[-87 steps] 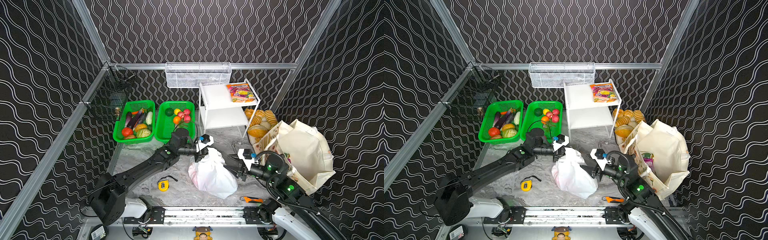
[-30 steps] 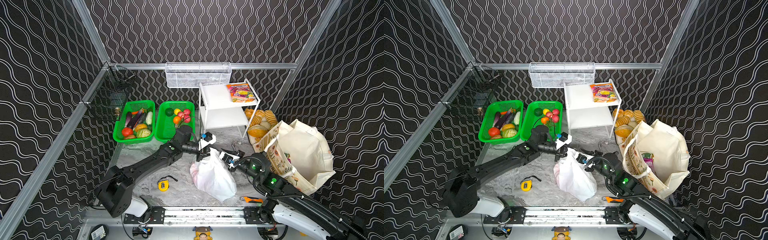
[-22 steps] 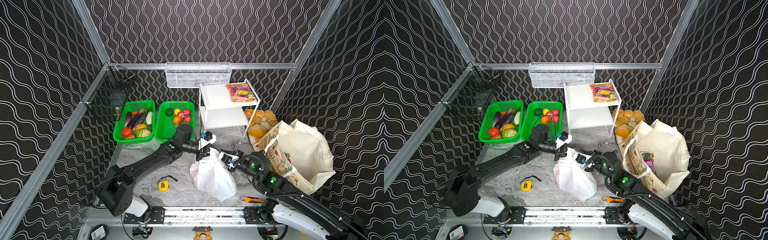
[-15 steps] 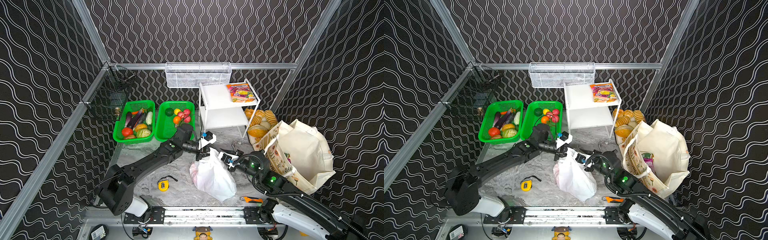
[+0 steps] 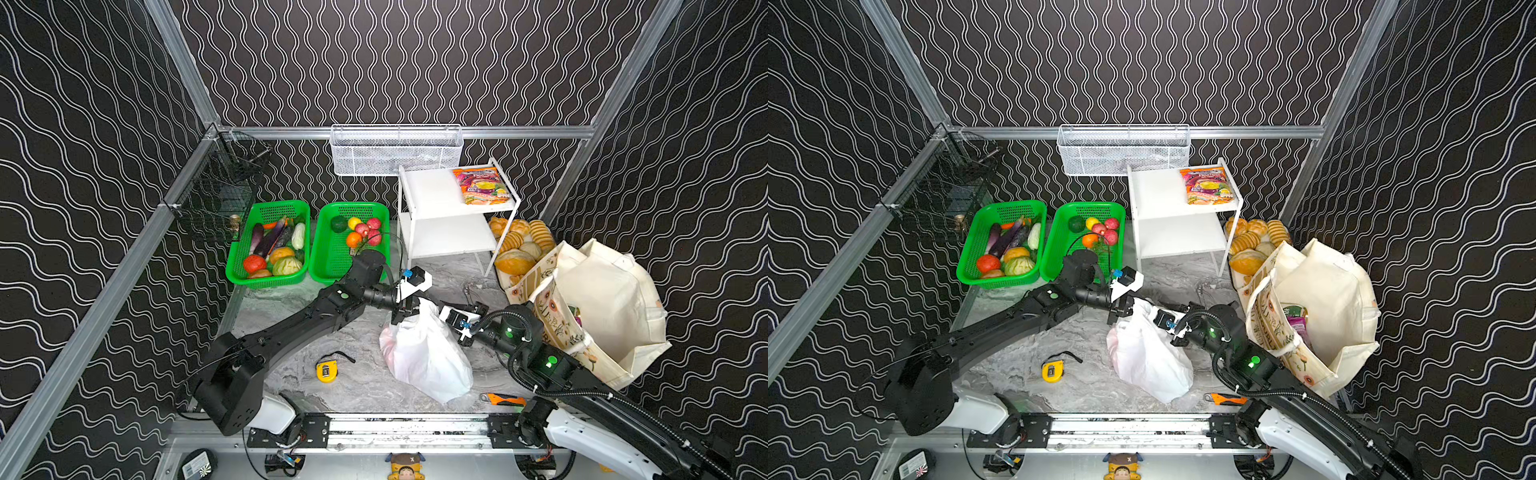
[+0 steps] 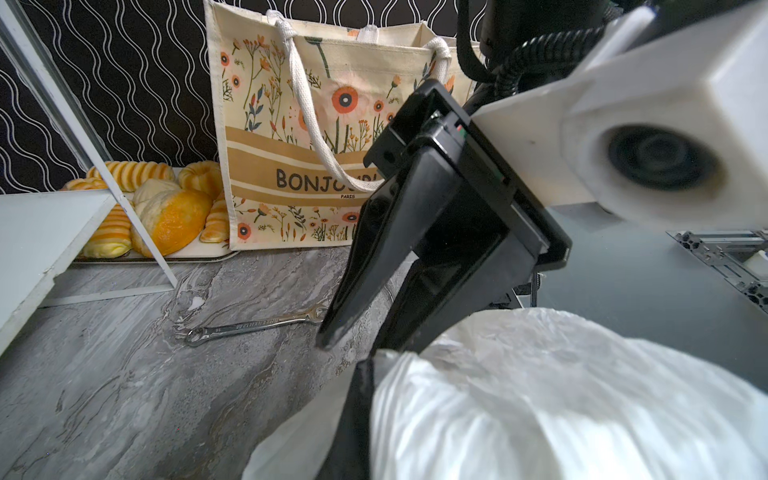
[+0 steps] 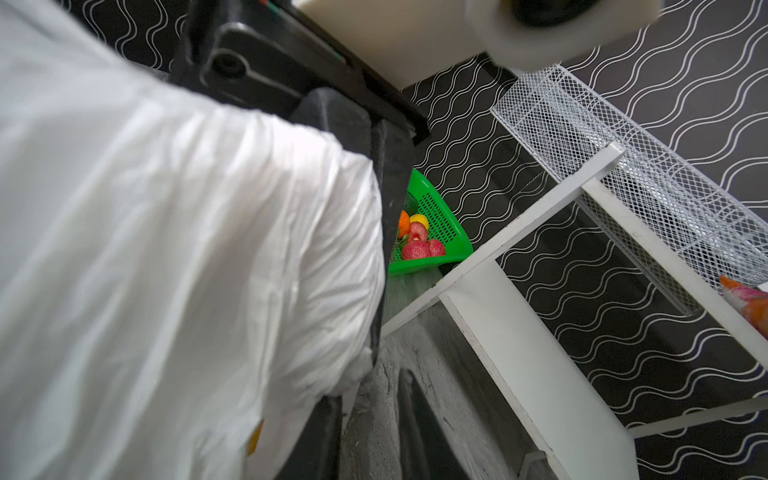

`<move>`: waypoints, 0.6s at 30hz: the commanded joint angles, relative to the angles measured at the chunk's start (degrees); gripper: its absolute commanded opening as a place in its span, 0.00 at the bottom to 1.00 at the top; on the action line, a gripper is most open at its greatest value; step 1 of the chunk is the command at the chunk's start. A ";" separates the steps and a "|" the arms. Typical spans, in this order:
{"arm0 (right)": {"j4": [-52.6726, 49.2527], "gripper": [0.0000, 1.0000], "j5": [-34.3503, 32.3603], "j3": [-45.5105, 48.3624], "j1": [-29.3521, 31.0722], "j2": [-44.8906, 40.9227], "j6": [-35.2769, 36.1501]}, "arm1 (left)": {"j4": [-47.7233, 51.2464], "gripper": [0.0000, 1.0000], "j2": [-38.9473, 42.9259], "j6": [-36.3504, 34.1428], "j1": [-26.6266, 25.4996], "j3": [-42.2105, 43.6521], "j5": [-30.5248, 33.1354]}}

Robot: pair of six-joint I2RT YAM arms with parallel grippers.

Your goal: Place the mixed food into the grocery bags and tie them

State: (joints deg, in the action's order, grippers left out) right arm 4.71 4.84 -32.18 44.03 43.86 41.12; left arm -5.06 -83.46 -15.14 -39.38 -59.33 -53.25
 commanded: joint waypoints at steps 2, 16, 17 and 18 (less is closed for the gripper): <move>8.01 0.26 3.68 -0.30 0.29 -0.47 -1.25 | -0.30 0.06 -0.43 -0.17 0.04 -0.36 2.89; 5.00 0.50 8.91 -1.03 0.84 1.77 -8.40 | -16.03 0.04 1.74 7.30 0.02 5.65 5.15; 3.60 0.51 7.62 -1.17 0.78 1.54 -7.32 | -16.86 0.04 1.85 7.31 0.09 5.92 4.43; 2.59 0.51 5.99 -1.13 0.79 1.09 -6.74 | -17.44 0.03 1.98 7.26 0.04 6.21 3.82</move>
State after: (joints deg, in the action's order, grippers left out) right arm 7.25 13.23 -33.39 44.66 45.58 33.54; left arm -17.21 -82.02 -9.23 -39.35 -53.60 -47.59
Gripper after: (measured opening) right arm 0.511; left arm 0.054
